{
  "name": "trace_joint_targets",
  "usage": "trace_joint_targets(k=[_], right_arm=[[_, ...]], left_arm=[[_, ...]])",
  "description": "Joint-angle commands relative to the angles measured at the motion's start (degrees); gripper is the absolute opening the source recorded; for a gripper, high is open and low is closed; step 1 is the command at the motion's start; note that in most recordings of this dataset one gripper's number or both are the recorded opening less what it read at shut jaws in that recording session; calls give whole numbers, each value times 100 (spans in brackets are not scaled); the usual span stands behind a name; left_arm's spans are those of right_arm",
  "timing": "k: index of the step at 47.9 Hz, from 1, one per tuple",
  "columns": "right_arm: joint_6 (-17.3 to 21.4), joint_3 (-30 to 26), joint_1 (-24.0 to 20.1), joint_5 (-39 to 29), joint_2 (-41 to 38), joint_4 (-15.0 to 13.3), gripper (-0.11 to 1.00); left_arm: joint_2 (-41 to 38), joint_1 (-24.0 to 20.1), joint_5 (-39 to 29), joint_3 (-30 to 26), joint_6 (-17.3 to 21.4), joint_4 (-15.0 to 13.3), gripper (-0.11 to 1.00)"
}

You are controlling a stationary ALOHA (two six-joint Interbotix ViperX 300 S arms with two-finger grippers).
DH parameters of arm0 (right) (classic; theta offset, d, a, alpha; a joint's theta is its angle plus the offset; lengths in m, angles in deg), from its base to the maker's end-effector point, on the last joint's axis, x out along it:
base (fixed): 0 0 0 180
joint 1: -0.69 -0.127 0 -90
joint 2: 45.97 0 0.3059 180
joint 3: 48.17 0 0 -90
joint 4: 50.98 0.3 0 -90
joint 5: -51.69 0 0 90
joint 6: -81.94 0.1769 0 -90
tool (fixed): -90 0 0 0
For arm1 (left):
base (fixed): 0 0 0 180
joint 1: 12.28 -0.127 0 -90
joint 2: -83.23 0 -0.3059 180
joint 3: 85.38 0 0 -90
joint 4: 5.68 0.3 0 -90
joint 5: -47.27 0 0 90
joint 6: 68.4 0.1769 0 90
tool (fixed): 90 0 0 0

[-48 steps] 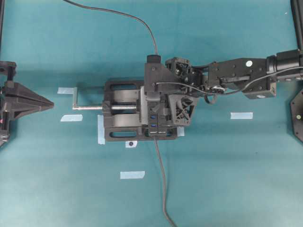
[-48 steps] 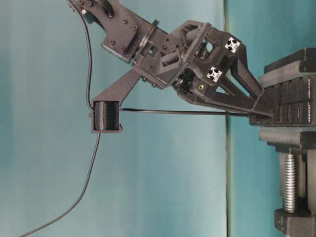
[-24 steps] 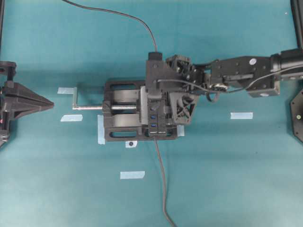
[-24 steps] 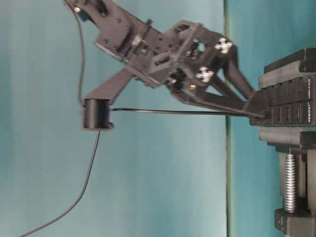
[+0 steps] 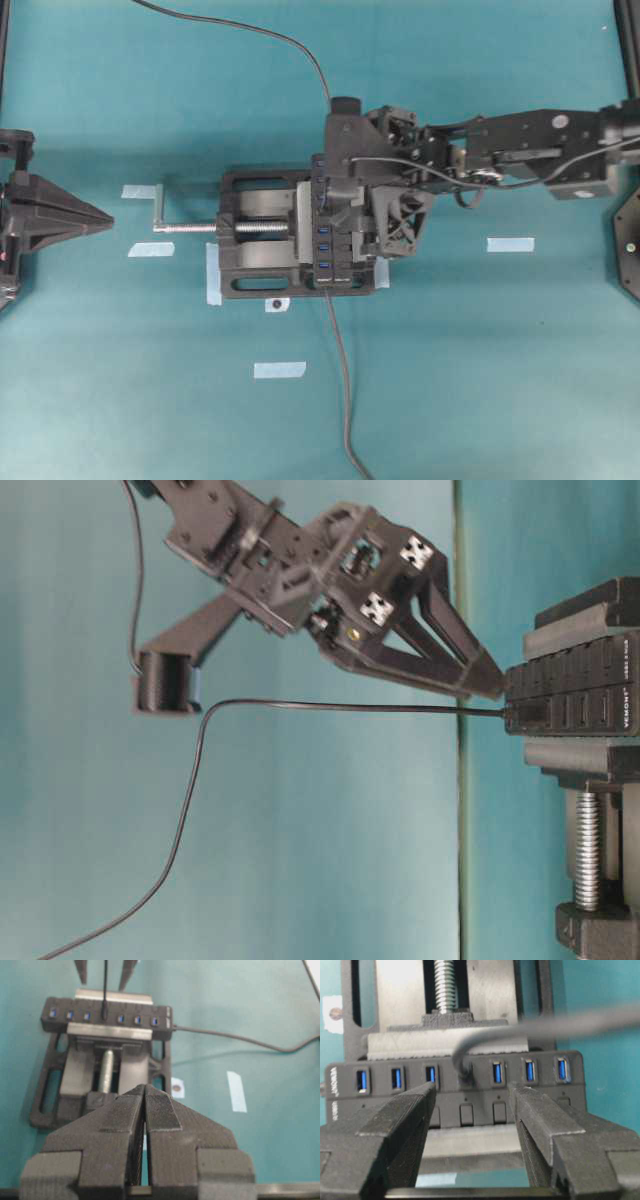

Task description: Insert the USB into the center port of the fixed hub

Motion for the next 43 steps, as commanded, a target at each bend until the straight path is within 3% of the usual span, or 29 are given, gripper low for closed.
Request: trace_joint_targets(k=[1, 43], right_arm=[[26, 18, 0, 149, 290, -9, 65], [35, 422, -26, 343, 817, 0, 65]], left_arm=[[-26, 9, 53, -62, -9, 9, 0], [-26, 9, 62, -79, -9, 9, 0]])
